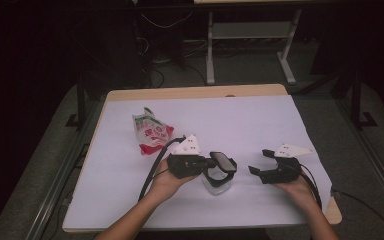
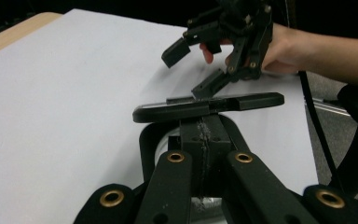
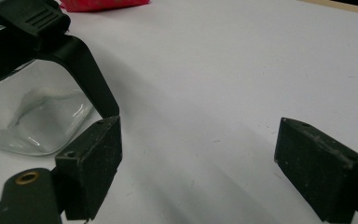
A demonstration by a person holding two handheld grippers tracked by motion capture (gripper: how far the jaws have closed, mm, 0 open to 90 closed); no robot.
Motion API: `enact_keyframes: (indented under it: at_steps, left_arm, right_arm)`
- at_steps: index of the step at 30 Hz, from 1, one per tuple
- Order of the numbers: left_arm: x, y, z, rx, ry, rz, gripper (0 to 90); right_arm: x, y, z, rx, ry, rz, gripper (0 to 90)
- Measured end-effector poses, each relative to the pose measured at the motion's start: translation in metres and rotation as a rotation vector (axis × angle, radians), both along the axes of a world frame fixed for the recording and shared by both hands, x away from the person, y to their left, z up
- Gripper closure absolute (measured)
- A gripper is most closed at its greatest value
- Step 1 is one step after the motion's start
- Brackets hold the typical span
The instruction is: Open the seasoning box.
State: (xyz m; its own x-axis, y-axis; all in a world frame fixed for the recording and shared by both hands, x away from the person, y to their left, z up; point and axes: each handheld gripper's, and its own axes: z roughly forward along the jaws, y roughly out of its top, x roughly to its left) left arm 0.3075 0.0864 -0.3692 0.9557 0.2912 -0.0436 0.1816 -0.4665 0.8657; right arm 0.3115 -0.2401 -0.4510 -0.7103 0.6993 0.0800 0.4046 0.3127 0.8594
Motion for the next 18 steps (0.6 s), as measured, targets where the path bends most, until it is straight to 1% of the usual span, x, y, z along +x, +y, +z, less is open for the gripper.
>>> enact_keyframes:
  at_steps: [5,18]
  left_arm:
    - [0.003,-0.008,0.009,-0.009,-0.015,-0.012,89.7]
    - [0.015,-0.030,0.016,-0.023,-0.025,-0.023,89.8]
  right_arm:
    - [0.000,-0.001,0.001,0.002,-0.003,-0.002,14.6]
    - [0.000,-0.001,0.001,0.002,-0.006,-0.001,14.6]
